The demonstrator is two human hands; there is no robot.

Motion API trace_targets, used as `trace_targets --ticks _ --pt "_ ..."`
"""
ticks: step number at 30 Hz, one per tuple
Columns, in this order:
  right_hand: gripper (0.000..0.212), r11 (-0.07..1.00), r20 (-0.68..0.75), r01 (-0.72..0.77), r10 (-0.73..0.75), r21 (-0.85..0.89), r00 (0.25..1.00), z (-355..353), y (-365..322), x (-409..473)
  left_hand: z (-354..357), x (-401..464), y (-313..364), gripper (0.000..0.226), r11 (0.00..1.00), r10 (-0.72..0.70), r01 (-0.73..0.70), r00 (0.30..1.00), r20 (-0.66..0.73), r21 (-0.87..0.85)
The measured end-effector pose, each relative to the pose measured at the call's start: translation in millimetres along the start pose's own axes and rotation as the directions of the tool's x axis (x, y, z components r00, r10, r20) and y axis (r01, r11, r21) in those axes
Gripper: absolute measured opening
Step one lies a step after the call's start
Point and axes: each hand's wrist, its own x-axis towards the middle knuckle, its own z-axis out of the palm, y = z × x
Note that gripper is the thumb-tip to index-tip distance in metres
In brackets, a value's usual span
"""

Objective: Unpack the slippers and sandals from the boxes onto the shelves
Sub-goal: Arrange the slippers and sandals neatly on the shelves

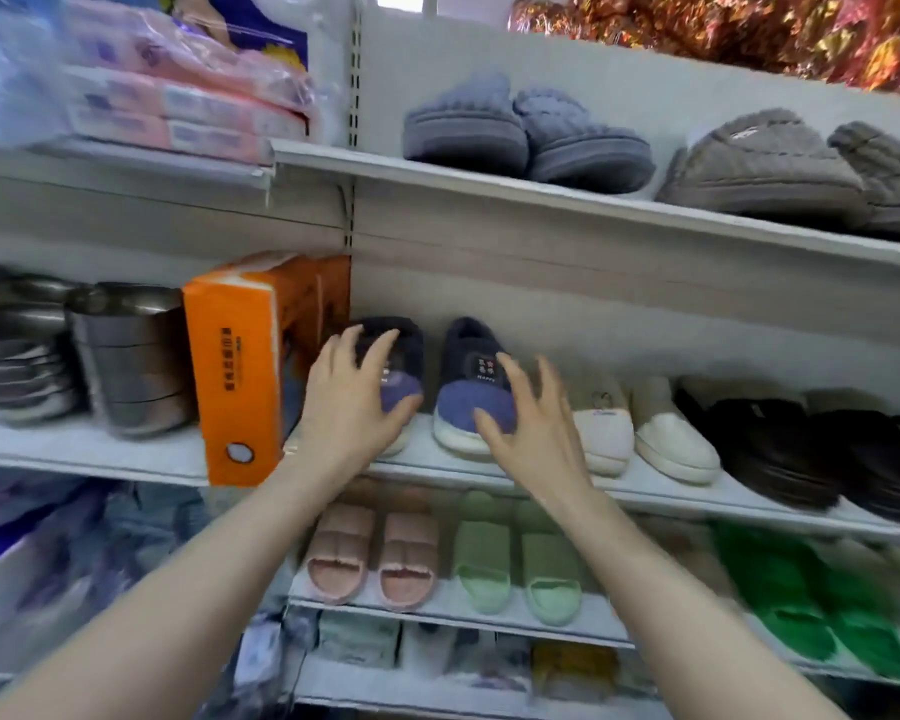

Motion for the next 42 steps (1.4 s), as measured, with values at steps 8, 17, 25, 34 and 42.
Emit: trace_targets --ticks 8,17,25,34,42 --pt "0.104 0.933 0.223 -0.356 0.335 0.060 0.916 51 -11 10 43 -15 -38 0.106 0.956 -0.278 0.295 0.909 0.311 -0.006" --pt "0.104 0.929 0.137 -0.369 0.362 0.031 0.922 59 -16 14 55 -15 -29 0.114 0.961 -0.222 0.260 0.929 0.296 -0.094" --pt "0.095 0.943 0.110 -0.333 0.333 -0.014 0.937 63 -14 6 63 -16 -26 0.109 0.973 -0.203 0.225 0.938 0.280 -0.051" --pt "0.072 0.974 0.045 -0.218 0.215 0.057 0.976 18 20 -15 50 -10 -2 0.076 1.000 0.029 -0.029 0.996 0.089 -0.006" --pt "0.068 0.928 -0.156 -0.366 0.353 -0.065 0.923 -57 151 -48 94 -14 133 0.069 0.918 0.270 -0.213 0.954 0.133 -0.335"
